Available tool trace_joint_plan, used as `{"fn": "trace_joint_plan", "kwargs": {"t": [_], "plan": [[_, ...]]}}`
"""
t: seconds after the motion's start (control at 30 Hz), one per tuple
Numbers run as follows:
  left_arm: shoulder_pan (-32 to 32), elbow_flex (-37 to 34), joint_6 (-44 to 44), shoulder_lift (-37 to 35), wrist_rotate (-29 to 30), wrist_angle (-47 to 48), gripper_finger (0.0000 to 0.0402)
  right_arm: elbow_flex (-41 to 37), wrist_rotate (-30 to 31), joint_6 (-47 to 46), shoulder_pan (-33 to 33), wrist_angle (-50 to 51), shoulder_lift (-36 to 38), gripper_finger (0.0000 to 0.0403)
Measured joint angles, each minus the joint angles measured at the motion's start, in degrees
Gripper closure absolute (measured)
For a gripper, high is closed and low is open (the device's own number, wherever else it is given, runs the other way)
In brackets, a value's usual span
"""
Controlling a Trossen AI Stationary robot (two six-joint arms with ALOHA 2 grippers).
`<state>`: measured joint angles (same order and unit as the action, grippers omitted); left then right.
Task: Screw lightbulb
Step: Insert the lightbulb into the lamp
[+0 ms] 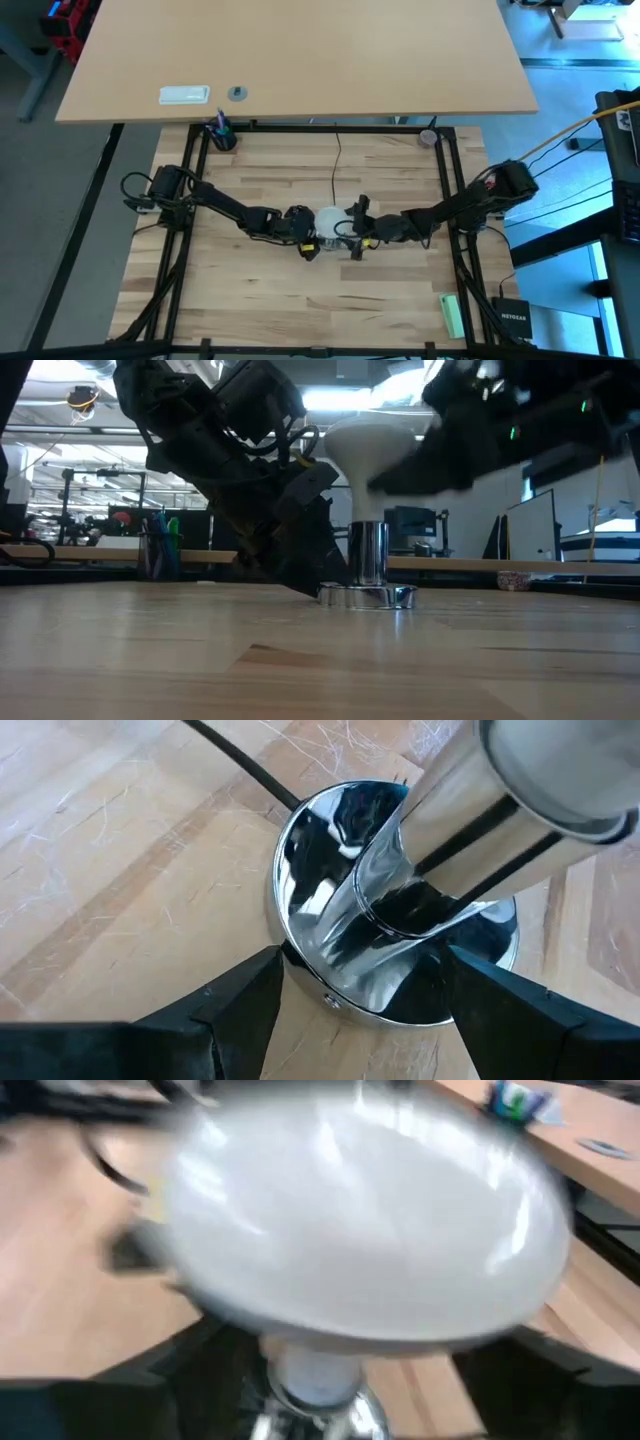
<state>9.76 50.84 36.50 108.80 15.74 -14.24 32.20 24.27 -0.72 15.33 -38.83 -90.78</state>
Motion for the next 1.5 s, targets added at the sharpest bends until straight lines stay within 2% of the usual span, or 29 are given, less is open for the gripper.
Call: {"fn": "trace_joint_plan", "kwargs": {"t": [0.13, 0.33, 0.53, 0.77, 0.87, 0.97, 1.2, 1.3, 1.5], "plan": [[0.1, -0.2, -3.0, -2.2, -1.0, 1.4, 0.0141, -0.1, -2.1, -0.1, 0.0, 10.0, 6.6, 0.0026], [0.8, -0.1, -6.0, -6.8, -0.8, 1.7, 0.0141, 0.0, -8.7, -3.7, 0.0, 24.1, 15.8, 0.0006], [3.5, 0.0, -9.7, -10.9, 4.1, 4.7, 0.0141, 0.0, -9.1, -6.0, 0.0, 27.6, 18.4, 0.0007], [5.9, -0.2, -10.3, -11.3, 4.6, 7.0, 0.0141, 0.0, -8.0, -8.3, -0.1, 28.2, 18.4, 0.0007], [8.4, -2.1, -8.9, -11.3, 6.6, 6.5, 0.0141, -1.6, -6.7, -9.2, -0.9, 22.7, 17.7, 0.0007], [10.5, -4.4, -8.2, -11.3, 9.1, 2.5, 0.0141, -6.3, -5.1, -10.7, -0.8, 11.0, 16.2, 0.0007], [10.3, -5.0, -10.0, -11.3, 9.5, -3.7, 0.0141, -15.0, -3.8, -11.6, -0.7, -11.0, 12.9, 0.0006], [8.8, -5.0, -11.3, -11.3, 9.5, -6.7, 0.0141, -15.6, -3.8, -10.9, -0.7, -15.2, 10.1, 0.0006], [5.6, -5.0, -11.5, -11.3, 8.2, -12.3, 0.0141, -15.6, -2.8, -9.3, -0.7, -15.7, 3.5, 0.0006]]}}
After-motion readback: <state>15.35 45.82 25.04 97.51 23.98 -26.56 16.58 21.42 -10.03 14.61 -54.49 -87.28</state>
